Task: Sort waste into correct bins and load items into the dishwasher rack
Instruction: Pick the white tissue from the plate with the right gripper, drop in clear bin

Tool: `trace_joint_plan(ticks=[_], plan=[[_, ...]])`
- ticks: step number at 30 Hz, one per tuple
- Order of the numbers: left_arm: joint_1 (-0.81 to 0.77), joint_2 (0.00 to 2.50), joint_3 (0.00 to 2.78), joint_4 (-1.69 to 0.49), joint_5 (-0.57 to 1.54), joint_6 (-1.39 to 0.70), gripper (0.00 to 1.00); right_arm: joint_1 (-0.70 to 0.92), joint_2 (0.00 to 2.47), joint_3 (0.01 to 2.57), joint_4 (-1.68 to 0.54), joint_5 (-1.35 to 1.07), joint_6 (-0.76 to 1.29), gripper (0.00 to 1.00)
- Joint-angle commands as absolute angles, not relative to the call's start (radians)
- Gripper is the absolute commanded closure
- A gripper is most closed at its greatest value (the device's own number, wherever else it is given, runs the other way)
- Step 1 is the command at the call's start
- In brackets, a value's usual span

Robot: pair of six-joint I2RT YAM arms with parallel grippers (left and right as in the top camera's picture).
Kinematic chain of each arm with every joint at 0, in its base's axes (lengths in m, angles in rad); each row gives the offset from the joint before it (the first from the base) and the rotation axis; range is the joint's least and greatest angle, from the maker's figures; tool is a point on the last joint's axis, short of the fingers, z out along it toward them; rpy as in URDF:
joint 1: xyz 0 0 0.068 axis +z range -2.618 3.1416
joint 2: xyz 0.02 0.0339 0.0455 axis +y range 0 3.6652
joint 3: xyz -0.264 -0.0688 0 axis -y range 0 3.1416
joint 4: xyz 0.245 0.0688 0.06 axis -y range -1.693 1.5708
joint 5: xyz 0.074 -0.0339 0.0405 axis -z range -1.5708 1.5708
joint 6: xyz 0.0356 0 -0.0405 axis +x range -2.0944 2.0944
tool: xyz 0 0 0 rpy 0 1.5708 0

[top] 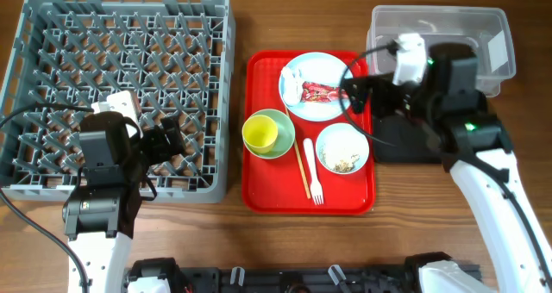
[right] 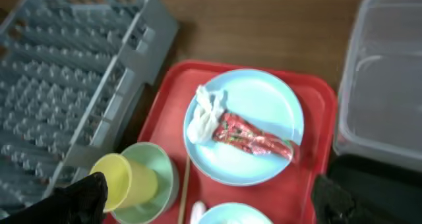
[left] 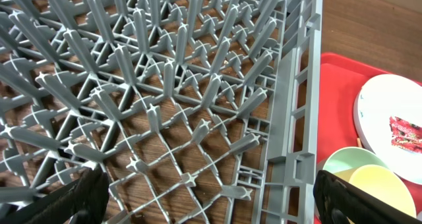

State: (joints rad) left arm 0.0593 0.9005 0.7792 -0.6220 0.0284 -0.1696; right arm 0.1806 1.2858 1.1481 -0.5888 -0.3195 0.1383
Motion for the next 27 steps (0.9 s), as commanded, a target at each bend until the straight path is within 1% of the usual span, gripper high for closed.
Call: trace_joint_plan(ticks=[1, 4, 6, 8, 11, 13, 17, 21, 23, 24, 25, 27], plan=[[0.065, 0.904, 0.798, -0.619, 0.044, -0.168, 0.0, 0.276, 1.416, 1.313, -0.643, -0.187, 0.161, 0.02], [0.065, 0.904, 0.798, -0.619, 0.044, -0.168, 0.0, 0.348, 1.569, 1.423, -0.635, -0.134, 0.184, 0.05], [0.065, 0.904, 0.798, -0.619, 0.044, -0.168, 0.0, 0.373, 1.634, 1.449, -0.627, -0.11, 0.213, 0.06], [0.065, 0.904, 0.798, -0.619, 0.044, -0.168, 0.0, 0.403, 1.721, 1.455, -0.595, -0.111, 0.231, 0.1], [0.065, 0.904, 0.798, -0.619, 0.044, -0.168, 0.0, 0.421, 1.837, 1.455, -0.58, -0.111, 0.317, 0.14], [0.065, 0.904, 0.798, -0.619, 0.044, -0.168, 0.0, 0.428, 1.888, 1.455, -0.572, -0.112, 0.345, 0.14], [0.065, 0.904, 0.798, -0.619, 0.044, -0.168, 0.0, 0.453, 1.996, 1.455, -0.557, -0.111, 0.367, 0.21], [0.065, 0.904, 0.798, -0.62, 0.044, -0.168, 0.0, 0.462, 2.071, 1.455, -0.549, -0.112, 0.397, 0.36], [0.065, 0.904, 0.798, -0.62, 0.044, -0.168, 0.0, 0.462, 2.085, 1.455, -0.543, -0.112, 0.402, 0.48], [0.065, 0.904, 0.798, -0.62, 0.044, -0.168, 0.0, 0.462, 2.085, 1.454, -0.538, -0.112, 0.41, 0.53], [0.065, 0.904, 0.798, -0.621, 0.044, -0.168, 0.0, 0.462, 2.085, 1.455, -0.526, -0.112, 0.421, 0.64], [0.065, 0.904, 0.798, -0.622, 0.044, -0.168, 0.0, 0.462, 2.081, 1.455, -0.516, -0.112, 0.422, 0.81]])
